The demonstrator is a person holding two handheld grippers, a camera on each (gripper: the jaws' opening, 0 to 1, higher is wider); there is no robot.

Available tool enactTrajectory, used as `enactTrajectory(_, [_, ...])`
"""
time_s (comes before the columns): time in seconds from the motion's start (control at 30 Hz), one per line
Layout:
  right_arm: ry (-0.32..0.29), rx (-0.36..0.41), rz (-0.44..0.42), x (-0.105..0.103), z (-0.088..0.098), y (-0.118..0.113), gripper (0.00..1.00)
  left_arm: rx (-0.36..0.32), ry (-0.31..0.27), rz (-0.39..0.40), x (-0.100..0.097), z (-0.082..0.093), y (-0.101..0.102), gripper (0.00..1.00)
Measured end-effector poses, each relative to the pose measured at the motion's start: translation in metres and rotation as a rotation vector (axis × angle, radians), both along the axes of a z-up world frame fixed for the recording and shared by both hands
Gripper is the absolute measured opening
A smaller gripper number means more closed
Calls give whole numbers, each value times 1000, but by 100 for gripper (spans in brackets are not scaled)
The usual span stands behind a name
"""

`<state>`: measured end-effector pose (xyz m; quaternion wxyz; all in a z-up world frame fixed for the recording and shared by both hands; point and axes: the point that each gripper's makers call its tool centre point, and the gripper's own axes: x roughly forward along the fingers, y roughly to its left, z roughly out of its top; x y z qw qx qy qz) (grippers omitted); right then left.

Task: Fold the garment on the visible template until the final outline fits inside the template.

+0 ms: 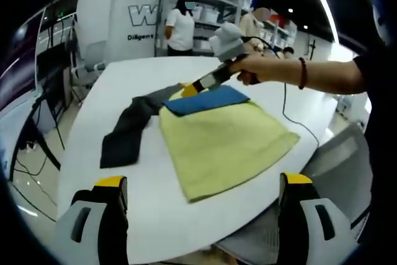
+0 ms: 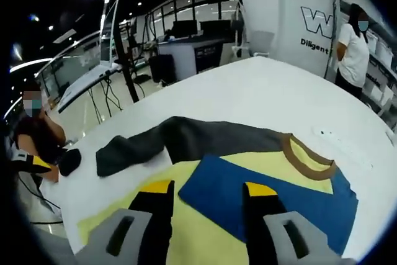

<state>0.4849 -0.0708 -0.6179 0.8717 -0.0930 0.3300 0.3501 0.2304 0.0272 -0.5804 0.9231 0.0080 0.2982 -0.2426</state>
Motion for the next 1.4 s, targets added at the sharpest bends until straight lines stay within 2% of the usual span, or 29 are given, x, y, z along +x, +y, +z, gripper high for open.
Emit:
enactTrajectory(0.2, [-14, 14, -81, 8, 3, -25, 69, 4, -5, -10, 1, 2, -3, 99])
enactTrajectory(0.37, [-29, -4, -132, 12, 3, -49, 87, 8, -20, -19, 2, 5, -5, 99])
enactTrajectory(0.63, [-46, -6, -199, 13, 1, -80, 99, 8, -17, -23, 4, 6, -6, 99])
enactTrajectory(1.13, [-44, -23, -268, 12, -5, -128, 99, 12, -17, -19, 5, 6, -6, 99])
enactTrajectory(1.4, [-55, -42, -314, 13, -6, -160, 97, 15, -18, -27, 5, 5, -8, 99])
